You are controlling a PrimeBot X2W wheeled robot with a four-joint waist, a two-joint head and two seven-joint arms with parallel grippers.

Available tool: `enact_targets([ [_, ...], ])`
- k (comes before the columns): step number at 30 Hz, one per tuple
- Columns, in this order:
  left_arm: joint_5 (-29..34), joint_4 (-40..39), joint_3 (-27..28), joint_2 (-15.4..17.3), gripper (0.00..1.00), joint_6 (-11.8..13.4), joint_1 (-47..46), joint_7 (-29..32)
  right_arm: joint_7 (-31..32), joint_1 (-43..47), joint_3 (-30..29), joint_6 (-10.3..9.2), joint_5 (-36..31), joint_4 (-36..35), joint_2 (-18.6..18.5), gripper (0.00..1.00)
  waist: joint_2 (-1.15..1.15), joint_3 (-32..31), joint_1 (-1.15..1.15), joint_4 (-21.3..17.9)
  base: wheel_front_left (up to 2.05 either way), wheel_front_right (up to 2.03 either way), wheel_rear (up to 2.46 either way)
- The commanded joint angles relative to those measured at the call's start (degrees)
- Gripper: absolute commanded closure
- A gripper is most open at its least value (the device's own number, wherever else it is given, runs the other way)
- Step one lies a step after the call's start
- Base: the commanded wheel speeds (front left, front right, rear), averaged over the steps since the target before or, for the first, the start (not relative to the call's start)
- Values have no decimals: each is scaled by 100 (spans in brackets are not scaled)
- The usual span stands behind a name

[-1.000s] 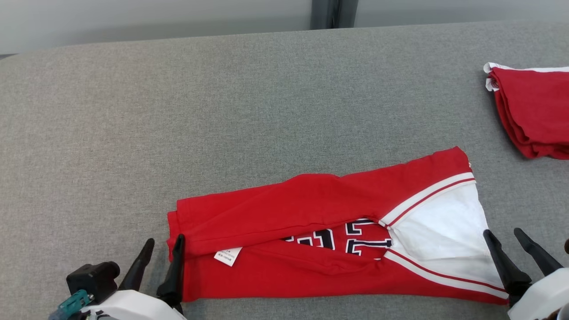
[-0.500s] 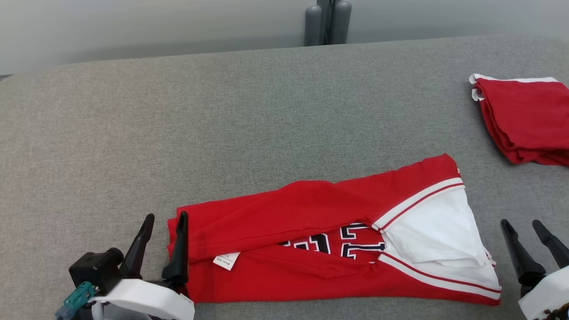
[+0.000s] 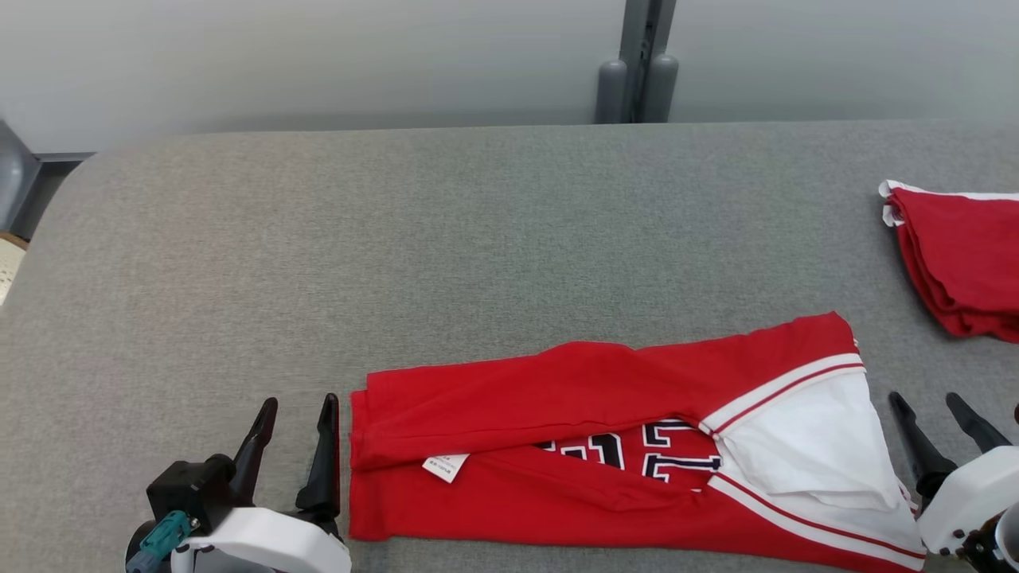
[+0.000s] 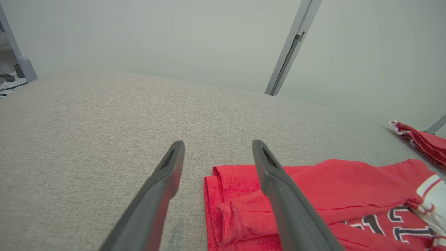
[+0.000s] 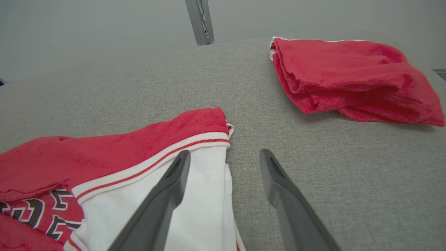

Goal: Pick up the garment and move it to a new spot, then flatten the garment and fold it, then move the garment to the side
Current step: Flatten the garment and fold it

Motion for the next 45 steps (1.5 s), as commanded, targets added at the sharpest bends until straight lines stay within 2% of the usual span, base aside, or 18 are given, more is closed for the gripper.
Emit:
enact_targets([
  [1, 52, 29, 35, -3, 0, -17, 4, -38, -37, -66, -41, -1, -63, 112, -62, 0, 0, -53, 0, 67, 0, 0, 0],
  [8, 142, 82, 147, -27, 0, -2, 119, -75, 173, -426, 94, -1, -175, 1000, 52, 0, 0, -125, 0, 211, 0, 0, 0],
  [20, 254, 85, 226, -128, 0, -36, 176, -92, 677, -1135, 779, 0, -141, 2549, 103, 0, 0, -149, 0, 359, 0, 0, 0],
  [28, 277, 65, 318, -157, 0, -52, 261, -99, 717, -1181, 1629, 21, 230, 2554, 216, 0, 0, -152, 0, 363, 0, 0, 0],
  [29, 284, 64, 328, -158, 0, -45, 270, -98, 707, -1197, 1704, 21, 218, 2548, 179, 15, 0, -154, 0, 353, 0, 0, 0],
  [30, 290, 63, 336, -161, 0, -51, 279, -99, 709, -1213, 1772, 21, 176, 2559, 149, 50, 0, -157, 0, 343, 0, 0, 0],
  [31, 295, 61, 345, -165, 0, -58, 285, -98, 713, -1239, 1814, 20, 136, 2590, 128, 58, 0, -160, 0, 333, 0, 0, 0],
  [32, 311, 59, 356, -170, 0, -69, 285, -96, 695, -1298, 1855, 12, 71, 2692, 82, 84, 0, -162, 0, 318, 0, 0, 0],
  [33, 318, 59, 363, -172, 0, -74, 277, -96, 677, -1336, 1865, 3, 49, 2738, 77, 100, 0, -160, 0, 310, 0, 0, 0],
  [42, 365, 22, 439, -176, 0, -68, 270, -97, 451, -1688, 1757, -7, 216, 2578, -313, 100, 0, -147, 0, 68, 0, 0, 0],
  [45, 381, 1, 440, -170, 0, -67, 263, -98, 494, -1657, 1612, -7, 360, 2305, -648, 100, 0, -140, 0, -91, 0, 0, 0],
])
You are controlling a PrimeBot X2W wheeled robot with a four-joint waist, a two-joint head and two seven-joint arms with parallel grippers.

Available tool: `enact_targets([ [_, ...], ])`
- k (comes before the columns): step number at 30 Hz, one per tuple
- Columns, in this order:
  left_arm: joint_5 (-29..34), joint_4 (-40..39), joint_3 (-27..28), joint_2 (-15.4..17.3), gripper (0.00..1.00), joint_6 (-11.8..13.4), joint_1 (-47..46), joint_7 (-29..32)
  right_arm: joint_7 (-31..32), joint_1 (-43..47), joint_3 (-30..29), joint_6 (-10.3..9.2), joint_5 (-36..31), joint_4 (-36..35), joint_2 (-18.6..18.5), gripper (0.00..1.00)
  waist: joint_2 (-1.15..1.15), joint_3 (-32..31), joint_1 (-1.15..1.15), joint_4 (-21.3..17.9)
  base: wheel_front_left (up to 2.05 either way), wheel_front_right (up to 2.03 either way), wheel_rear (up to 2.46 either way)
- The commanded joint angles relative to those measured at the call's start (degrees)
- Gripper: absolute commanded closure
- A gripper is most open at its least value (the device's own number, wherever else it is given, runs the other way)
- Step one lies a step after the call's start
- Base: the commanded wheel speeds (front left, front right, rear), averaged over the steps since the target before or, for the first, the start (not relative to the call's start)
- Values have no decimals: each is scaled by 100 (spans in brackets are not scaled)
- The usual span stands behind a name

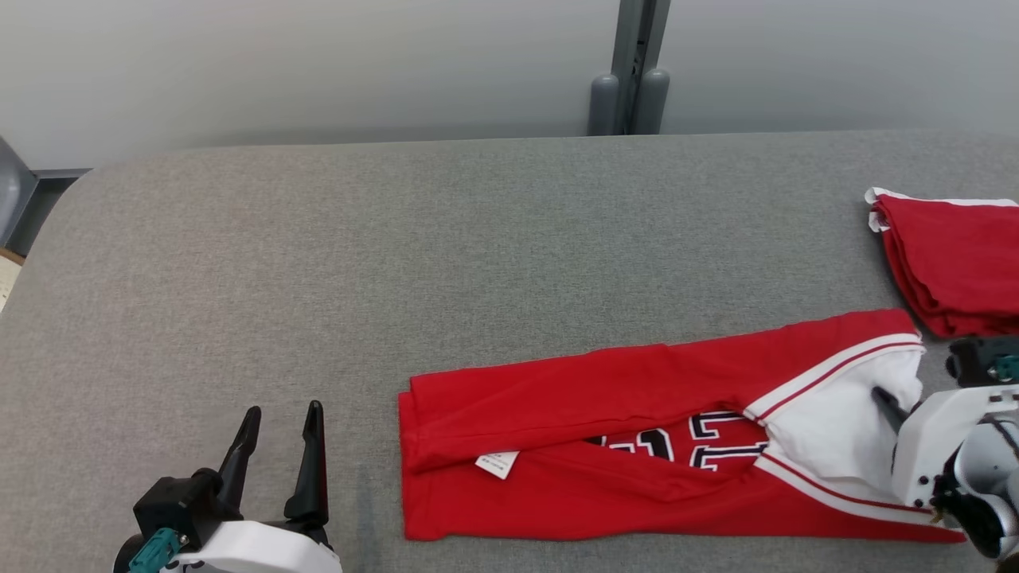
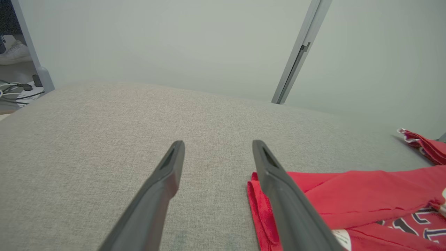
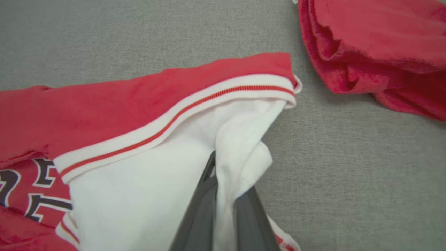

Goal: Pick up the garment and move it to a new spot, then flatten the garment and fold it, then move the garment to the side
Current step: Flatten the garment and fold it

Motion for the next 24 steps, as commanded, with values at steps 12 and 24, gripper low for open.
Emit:
enact_targets([
  [12, 78, -24, 1, 29, 0, -32, -123, -21, 645, 505, -151, -7, 739, -1873, -414, 100, 0, 71, 0, -467, 0, 0, 0],
  [24, 63, 41, -80, 1, 0, -78, -244, -4, 1472, 794, 406, -7, 1133, -3636, -148, 100, 0, 23, 0, -397, 0, 0, 0],
])
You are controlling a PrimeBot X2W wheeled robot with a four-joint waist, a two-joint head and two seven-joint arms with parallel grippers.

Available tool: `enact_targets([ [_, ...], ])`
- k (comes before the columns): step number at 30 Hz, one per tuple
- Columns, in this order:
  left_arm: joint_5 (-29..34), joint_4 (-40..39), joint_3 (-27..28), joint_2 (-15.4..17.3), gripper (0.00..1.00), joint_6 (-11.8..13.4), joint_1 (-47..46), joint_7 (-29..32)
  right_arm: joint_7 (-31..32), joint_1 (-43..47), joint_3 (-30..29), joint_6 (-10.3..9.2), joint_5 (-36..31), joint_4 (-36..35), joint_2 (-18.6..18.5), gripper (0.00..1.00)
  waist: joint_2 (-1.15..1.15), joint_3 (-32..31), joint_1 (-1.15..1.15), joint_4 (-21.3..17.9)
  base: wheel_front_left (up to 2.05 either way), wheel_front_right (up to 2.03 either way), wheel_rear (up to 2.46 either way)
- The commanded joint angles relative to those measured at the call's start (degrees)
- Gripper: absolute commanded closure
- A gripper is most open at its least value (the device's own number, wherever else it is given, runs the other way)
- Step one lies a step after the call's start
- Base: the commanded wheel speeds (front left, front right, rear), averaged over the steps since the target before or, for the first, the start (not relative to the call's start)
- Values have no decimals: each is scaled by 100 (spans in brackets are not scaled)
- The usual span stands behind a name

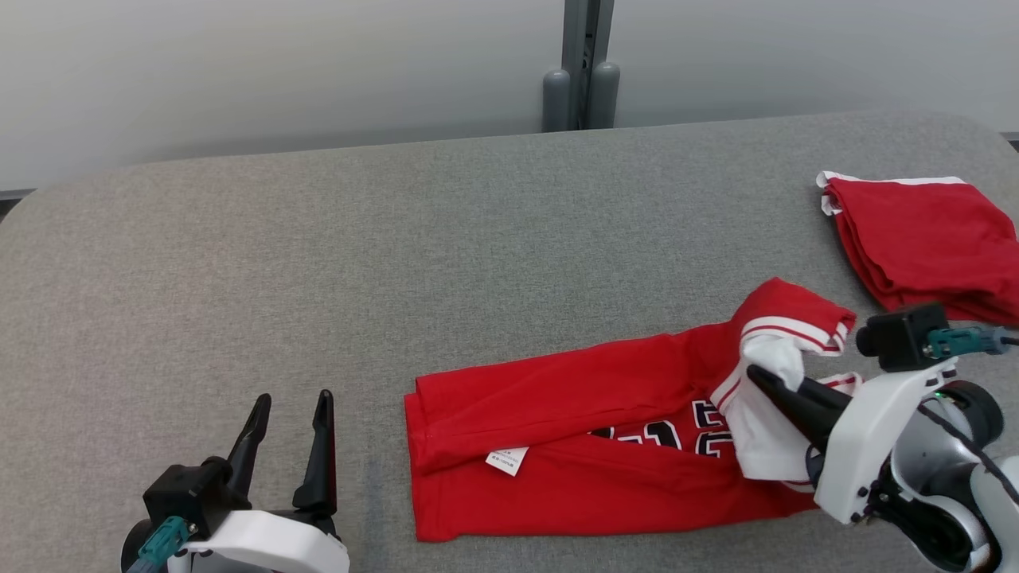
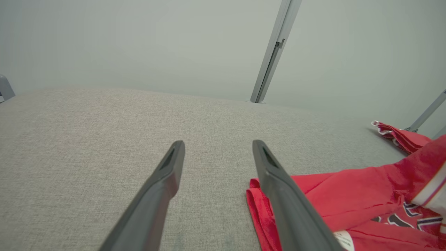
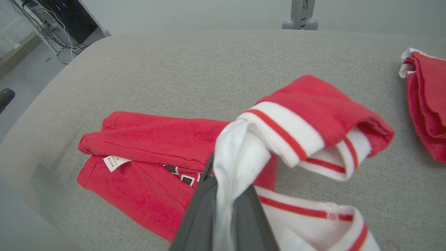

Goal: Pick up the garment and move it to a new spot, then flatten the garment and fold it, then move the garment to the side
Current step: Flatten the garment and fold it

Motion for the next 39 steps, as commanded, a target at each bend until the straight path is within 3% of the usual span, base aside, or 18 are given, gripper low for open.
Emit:
enact_targets([
  [1, 10, 15, 12, 7, 0, -32, -79, -14, 106, 33, 94, 1, 72, -137, 67, 100, 0, -26, 0, 50, 0, 0, 0],
  [11, -27, 62, 21, -43, 0, -72, -92, -21, 361, -216, 934, 1, 225, -284, 694, 100, 0, -114, 0, 280, 0, 0, 0],
  [19, 5, 124, -17, -130, 0, -145, -170, -26, -3, -727, 1487, 2, 126, 684, 1500, 100, 0, -136, 0, 515, 0, 0, 0],
  [26, 30, 202, -22, -188, 0, -192, -195, -30, -328, -1136, 1801, 2, 71, 1660, 1850, 100, 0, -132, 0, 677, 0, 0, 0],
  [28, 42, 229, -19, -202, 0, -209, -205, -27, -431, -1198, 1858, 1, 104, 1889, 1918, 68, 0, -128, 0, 709, 0, 0, 0],
  [30, 58, 241, -15, -221, 0, -220, -207, -28, -503, -1291, 1928, 2, 141, 2105, 1953, 50, 0, -120, 0, 728, 0, 0, 0],
  [31, 61, 249, -10, -229, 0, -221, -207, -29, -550, -1341, 1955, 1, 178, 2198, 1972, 17, 0, -116, 0, 733, 0, 0, 0],
  [32, 65, 255, -4, -238, 0, -226, -210, -29, -599, -1392, 1963, 1, 207, 2284, 1981, 0, 0, -112, 0, 737, 0, 0, 0],
  [39, 92, 294, -19, -275, 0, -260, -225, -31, -947, -1718, 2337, 1, 626, 2656, 1997, 0, 0, -122, 0, 758, 0, 0, 0],
])
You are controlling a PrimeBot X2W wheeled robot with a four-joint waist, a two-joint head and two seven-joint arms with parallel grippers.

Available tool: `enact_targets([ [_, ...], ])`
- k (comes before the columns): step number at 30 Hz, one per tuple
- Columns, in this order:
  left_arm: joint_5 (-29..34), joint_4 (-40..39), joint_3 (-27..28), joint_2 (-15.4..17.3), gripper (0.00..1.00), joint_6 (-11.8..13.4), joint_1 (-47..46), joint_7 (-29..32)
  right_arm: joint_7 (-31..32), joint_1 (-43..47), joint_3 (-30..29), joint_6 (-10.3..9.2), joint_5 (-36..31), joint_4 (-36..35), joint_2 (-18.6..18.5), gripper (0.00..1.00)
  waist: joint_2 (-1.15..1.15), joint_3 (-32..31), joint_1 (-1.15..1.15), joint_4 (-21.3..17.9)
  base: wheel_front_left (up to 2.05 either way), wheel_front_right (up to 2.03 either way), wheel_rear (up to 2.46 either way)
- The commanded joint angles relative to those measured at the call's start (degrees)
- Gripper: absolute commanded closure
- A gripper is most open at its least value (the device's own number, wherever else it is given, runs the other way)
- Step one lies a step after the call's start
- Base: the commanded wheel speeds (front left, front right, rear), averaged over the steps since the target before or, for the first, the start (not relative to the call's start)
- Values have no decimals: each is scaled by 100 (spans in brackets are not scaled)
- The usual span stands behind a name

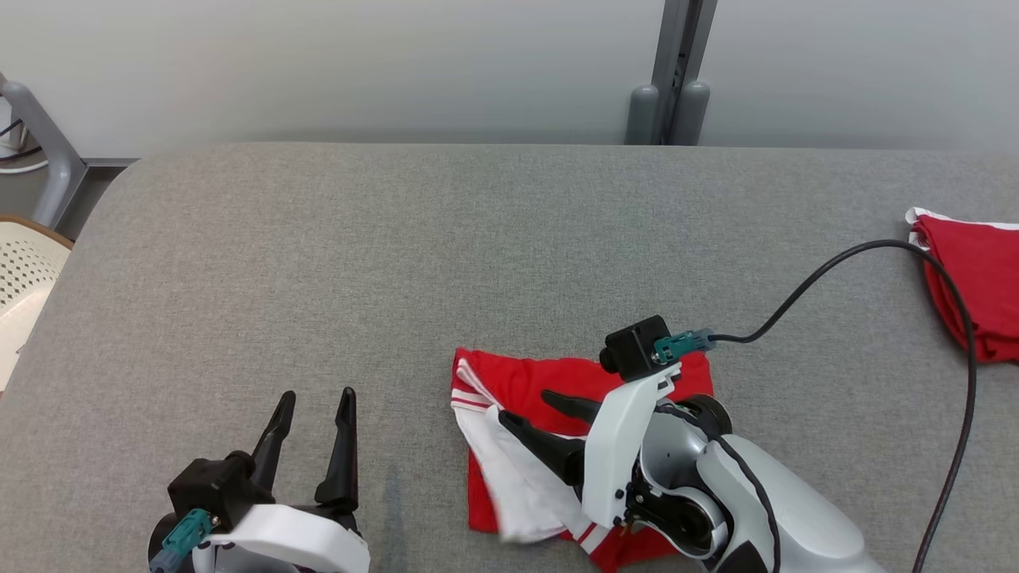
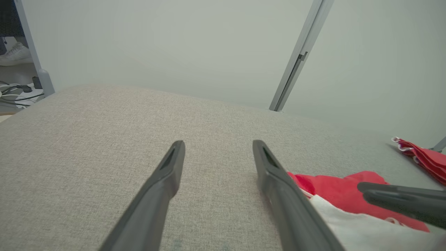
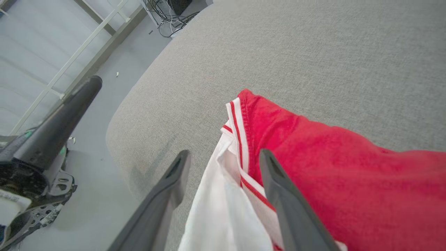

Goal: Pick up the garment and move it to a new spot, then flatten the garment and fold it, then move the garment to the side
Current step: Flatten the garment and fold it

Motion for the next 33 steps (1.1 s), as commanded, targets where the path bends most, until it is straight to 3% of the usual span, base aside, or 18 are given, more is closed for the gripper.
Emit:
enact_targets([
  [1, 48, 19, 2, 5, 0, -24, -72, -22, -147, -145, 116, 2, 147, 40, -13, 0, 0, -16, 0, -1, 0, 0, 0],
  [5, 58, 22, -5, 3, 0, -25, -13, -22, -412, -307, 180, 2, 244, 112, -18, 0, 0, -46, 0, -27, 0, 0, 0],
  [13, 71, -34, 5, 37, 0, 11, 79, -23, -1084, -448, -239, 2, -51, 315, -20, 0, 0, -93, 0, -144, 0, 0, 0],
  [24, 97, -102, -66, 71, 0, 23, 120, -18, -2196, -17, -864, 2, -778, 272, -442, 0, 0, -131, 0, -287, 0, 0, 0],
  [25, 97, -113, -69, 75, 0, 31, 131, -18, -2283, 75, -904, 2, -835, 267, -478, 13, 0, -132, 0, -290, 0, 0, 0],
  [27, 92, -135, -66, 87, 0, 42, 151, -18, -2458, 262, -984, 2, -933, 254, -541, 52, 0, -130, 0, -287, 0, 0, 0],
  [29, 90, -159, -56, 97, 0, 50, 167, -18, -2659, 453, -1032, 2, -1068, 236, -615, 65, 0, -125, 0, -280, 0, 0, 0],
  [30, 91, -187, -35, 105, 0, 63, 170, -19, -2836, 647, -1024, 2, -1186, 239, -674, 100, 0, -109, 0, -269, 0, 0, 0],
  [33, 93, -229, -17, 124, 0, 87, 175, -19, -2984, 939, -1015, 2, -1247, 336, -674, 100, 0, -69, 0, -236, 0, 0, 0],
])
